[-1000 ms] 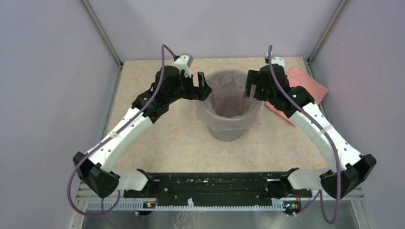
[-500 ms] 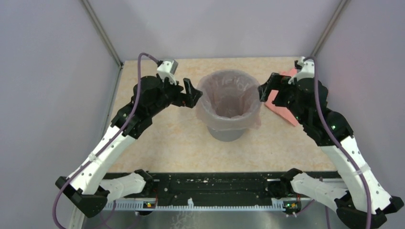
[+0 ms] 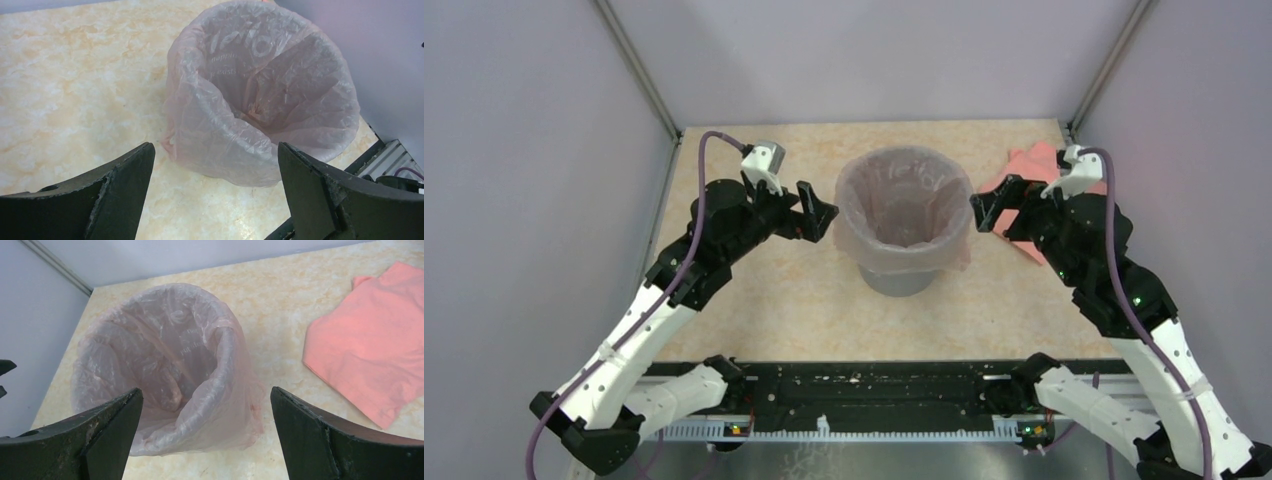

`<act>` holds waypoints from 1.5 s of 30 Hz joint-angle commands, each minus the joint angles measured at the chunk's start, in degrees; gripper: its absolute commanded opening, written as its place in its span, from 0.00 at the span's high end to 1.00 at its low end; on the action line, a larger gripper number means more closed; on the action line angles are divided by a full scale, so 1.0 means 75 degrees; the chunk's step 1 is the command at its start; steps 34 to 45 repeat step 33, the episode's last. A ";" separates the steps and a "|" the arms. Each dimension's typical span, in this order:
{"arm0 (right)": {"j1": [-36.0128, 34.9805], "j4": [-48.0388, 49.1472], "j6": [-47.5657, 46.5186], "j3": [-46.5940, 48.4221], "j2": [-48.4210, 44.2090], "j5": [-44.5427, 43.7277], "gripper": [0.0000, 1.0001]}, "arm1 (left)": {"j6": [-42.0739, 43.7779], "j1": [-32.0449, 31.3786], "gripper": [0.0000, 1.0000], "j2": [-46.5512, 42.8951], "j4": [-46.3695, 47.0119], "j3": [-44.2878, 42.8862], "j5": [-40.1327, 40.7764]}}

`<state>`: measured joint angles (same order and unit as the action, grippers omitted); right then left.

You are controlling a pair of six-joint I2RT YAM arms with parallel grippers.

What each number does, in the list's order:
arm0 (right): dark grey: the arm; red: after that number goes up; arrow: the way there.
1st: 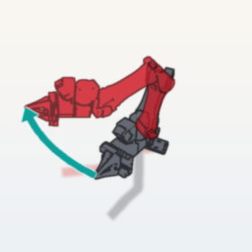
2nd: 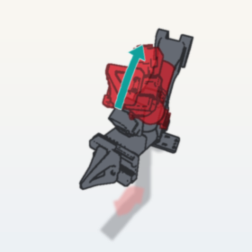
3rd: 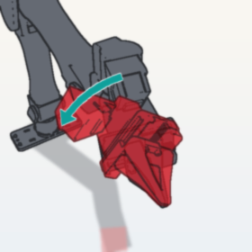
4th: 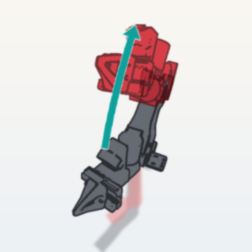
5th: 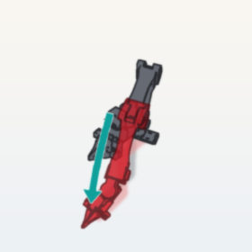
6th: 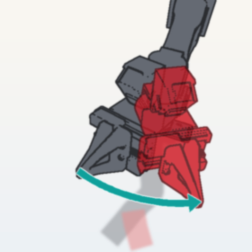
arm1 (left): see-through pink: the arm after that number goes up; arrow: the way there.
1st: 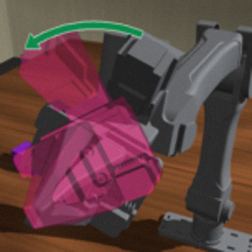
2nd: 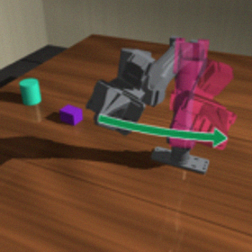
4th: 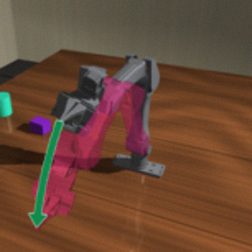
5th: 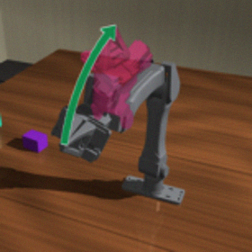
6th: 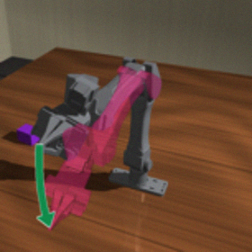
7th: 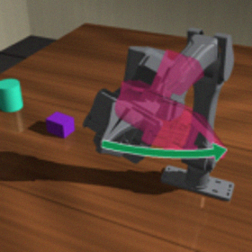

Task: Put the trash bags into the trash bin

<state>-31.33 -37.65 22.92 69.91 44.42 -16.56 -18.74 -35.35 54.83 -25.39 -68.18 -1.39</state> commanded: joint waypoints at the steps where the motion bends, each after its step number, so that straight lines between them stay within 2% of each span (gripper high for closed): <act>1: -0.0025 0.0297 -0.0132 -0.0093 -0.0214 -0.0045 0.01 | -0.0007 -0.0036 0.02 -0.0228 0.0165 0.0211 0.0115; 45: -0.0029 0.0260 -0.0124 -0.0121 -0.0344 -0.0089 0.01 | 0.0179 -0.0033 0.02 -0.0403 0.0234 0.0434 0.0066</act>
